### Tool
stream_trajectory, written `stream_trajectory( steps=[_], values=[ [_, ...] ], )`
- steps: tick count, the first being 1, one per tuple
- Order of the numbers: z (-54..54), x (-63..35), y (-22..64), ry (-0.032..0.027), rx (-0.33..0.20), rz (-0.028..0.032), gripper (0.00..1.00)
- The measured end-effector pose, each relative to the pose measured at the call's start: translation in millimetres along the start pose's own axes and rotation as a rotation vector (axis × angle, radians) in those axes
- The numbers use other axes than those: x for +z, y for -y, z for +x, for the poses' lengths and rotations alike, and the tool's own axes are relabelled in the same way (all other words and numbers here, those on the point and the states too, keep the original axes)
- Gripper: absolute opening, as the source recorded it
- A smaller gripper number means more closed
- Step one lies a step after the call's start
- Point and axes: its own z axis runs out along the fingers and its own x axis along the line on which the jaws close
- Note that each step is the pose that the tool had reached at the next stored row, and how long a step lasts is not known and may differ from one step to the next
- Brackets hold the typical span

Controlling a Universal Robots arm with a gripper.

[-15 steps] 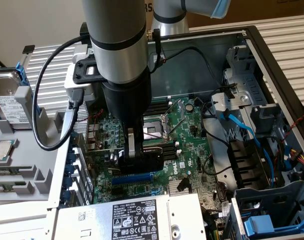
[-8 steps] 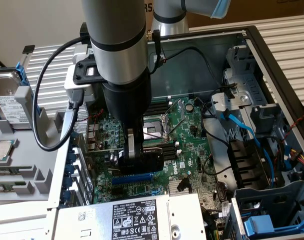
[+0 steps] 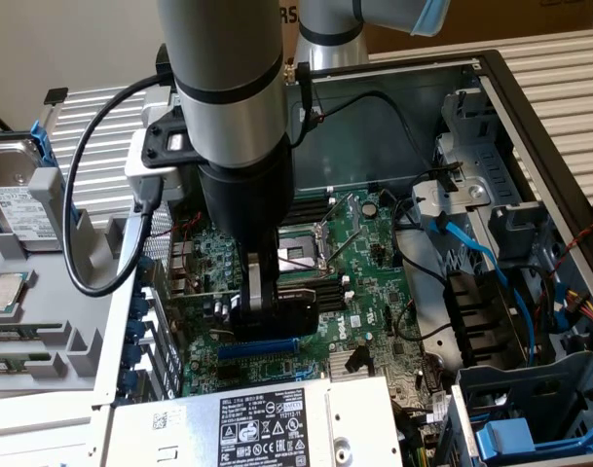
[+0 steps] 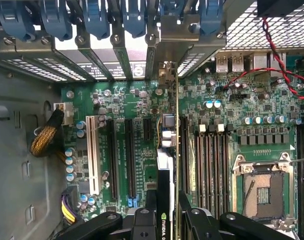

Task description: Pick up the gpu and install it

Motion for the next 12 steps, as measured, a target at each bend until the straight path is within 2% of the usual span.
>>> stream_trajectory(
  steps=[12],
  values=[
    [0.2,2.0,-1.2,0.0012,0.001,0.0003,0.27]
  ],
)
